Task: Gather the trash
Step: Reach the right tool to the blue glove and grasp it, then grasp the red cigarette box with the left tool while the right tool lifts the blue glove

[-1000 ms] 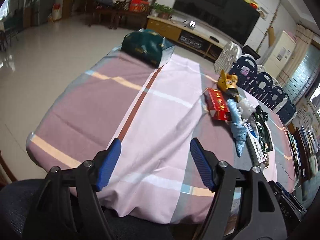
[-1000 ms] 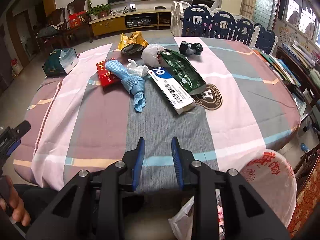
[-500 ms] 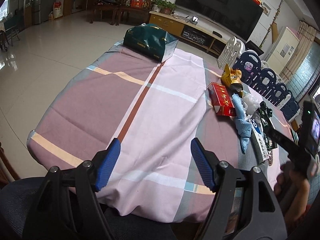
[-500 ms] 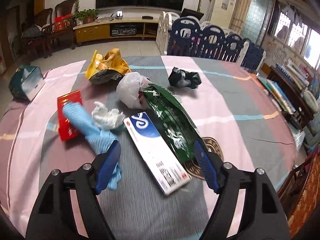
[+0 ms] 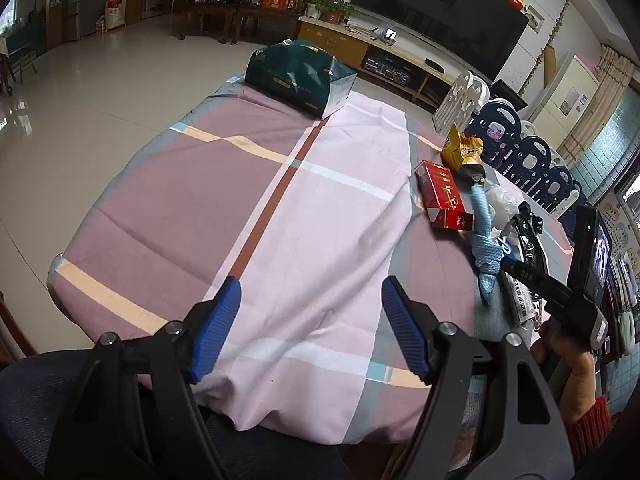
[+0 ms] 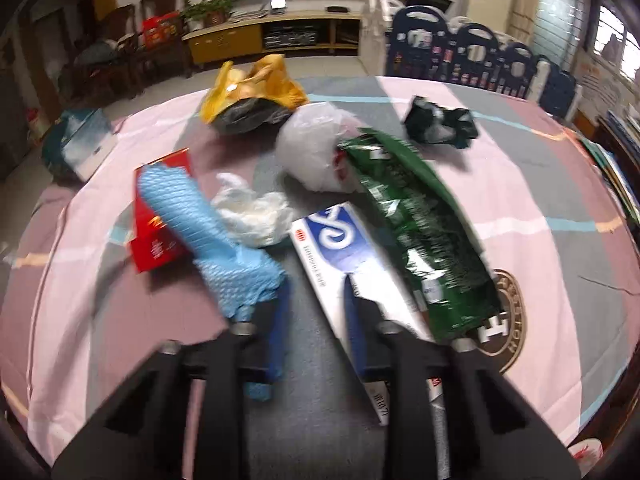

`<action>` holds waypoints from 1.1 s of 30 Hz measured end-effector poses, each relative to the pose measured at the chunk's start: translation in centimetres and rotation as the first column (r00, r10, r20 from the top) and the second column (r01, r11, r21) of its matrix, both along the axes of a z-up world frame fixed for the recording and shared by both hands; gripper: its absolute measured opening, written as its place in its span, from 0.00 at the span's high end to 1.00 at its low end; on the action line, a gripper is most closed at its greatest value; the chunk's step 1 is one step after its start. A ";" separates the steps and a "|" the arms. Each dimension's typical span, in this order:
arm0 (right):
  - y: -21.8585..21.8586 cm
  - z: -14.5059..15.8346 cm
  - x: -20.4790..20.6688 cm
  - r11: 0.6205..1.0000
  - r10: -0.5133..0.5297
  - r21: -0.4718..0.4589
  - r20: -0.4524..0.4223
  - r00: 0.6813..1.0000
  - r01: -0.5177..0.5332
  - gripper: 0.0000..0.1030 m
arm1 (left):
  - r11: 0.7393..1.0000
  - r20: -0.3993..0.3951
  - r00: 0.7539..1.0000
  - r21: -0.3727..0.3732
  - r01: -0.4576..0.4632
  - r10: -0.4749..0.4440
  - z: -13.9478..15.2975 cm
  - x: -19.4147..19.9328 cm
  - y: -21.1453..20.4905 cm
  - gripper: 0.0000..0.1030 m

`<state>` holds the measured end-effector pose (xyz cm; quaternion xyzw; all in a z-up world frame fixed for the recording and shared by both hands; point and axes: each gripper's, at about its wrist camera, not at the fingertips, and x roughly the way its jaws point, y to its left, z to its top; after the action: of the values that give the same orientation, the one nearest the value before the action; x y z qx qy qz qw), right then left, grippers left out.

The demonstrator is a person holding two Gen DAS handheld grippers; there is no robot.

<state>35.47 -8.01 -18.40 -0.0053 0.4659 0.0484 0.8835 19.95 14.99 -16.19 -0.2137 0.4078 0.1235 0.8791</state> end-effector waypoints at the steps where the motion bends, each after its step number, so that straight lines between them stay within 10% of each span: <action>1: 0.3 -0.1 -0.2 1.000 0.019 0.022 -0.020 1.000 -0.019 0.95 | 1.000 -0.001 1.000 -0.004 -0.001 0.001 0.0 0.0 0.0 0.29; 12: 1.9 1.6 -4.8 0.976 0.144 0.173 -0.041 0.989 -0.135 0.90 | 0.999 -0.004 1.000 -0.038 -0.011 0.011 -0.3 -0.1 0.4 0.29; 19: 2.2 1.7 0.1 0.996 0.082 0.045 -0.009 0.997 -0.081 0.33 | 0.999 -0.008 1.000 -0.049 -0.011 0.011 -0.5 -0.1 0.6 0.29; 22: 3.3 0.0 2.0 0.991 0.129 -0.032 -0.036 0.991 -0.130 0.34 | 0.998 -0.005 1.000 -0.055 -0.012 0.011 -0.6 -0.1 0.9 0.29; 26: 3.6 -1.4 2.4 0.985 0.170 -0.026 -0.066 0.983 -0.172 0.70 | 0.996 -0.001 1.000 -0.083 -0.021 0.021 -0.9 -0.2 1.6 0.29; 33: -0.7 1.8 -3.7 0.969 0.192 0.155 0.009 0.981 -0.191 0.72 | 0.998 0.060 0.996 0.017 0.067 -0.068 1.2 3.4 -0.8 0.28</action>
<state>31.77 -8.72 -16.63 0.0188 0.4607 0.1696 0.8710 23.36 14.15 -14.98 -0.1967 0.3870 0.0905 0.8963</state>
